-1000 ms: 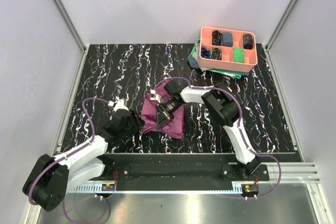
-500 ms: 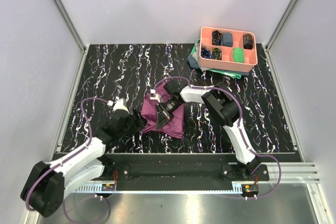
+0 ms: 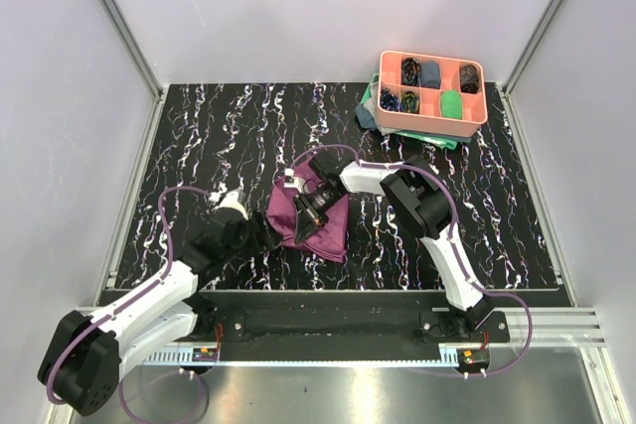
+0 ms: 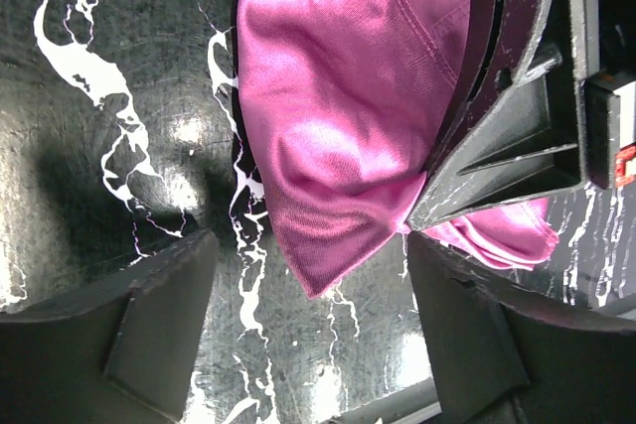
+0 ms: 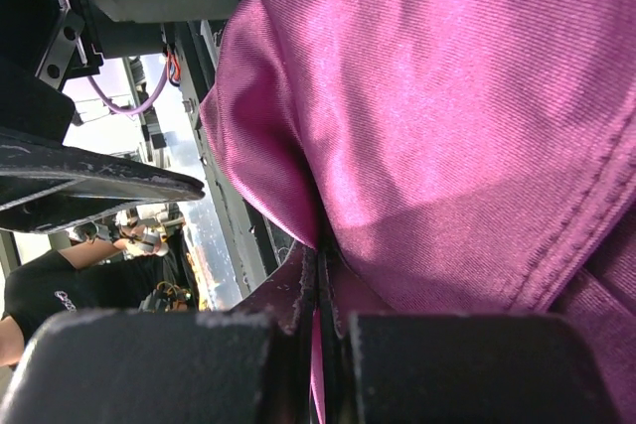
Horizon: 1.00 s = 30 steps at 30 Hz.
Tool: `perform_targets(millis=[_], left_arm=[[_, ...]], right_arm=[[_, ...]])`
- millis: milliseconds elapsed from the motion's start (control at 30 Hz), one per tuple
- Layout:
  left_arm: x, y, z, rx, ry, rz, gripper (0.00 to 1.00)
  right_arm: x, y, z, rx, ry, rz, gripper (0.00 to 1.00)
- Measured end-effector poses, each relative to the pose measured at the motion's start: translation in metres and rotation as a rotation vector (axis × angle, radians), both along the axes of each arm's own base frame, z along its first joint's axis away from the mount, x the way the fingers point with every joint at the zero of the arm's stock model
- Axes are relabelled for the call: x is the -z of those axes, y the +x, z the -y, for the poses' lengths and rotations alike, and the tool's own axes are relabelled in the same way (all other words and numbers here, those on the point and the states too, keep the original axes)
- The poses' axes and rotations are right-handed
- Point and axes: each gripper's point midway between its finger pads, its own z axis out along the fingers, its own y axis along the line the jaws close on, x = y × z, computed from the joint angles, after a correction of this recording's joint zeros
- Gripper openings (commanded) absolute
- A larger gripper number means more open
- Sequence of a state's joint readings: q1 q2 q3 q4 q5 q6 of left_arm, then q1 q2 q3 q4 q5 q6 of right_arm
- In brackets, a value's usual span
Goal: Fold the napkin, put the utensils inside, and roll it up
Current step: Roll the napkin with the utensil
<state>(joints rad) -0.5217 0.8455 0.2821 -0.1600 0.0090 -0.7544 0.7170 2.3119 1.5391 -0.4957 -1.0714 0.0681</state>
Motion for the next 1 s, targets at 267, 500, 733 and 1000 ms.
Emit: perform_targets(millis=[267,500,733,1000], left_arm=[[-0.001,-0.001,0.002,-0.025,-0.029,-0.020,0.64],[0.001,0.001,-0.002,-0.087,-0.044,-0.026,0.65],[0.008,0.003,-0.002,-0.150,-0.088,-0.045,0.61],[0.011,0.006,0.002,-0.210,-0.160,-0.063,0.40]], right_arm=[[0.002,0.000,0.000,0.005,-0.009,-0.001,0.00],[0.002,0.000,0.000,0.006,-0.010,-0.003,0.00],[0.002,0.000,0.000,0.006,-0.011,-0.004,0.00],[0.002,0.000,0.000,0.006,-0.011,-0.003,0.00]])
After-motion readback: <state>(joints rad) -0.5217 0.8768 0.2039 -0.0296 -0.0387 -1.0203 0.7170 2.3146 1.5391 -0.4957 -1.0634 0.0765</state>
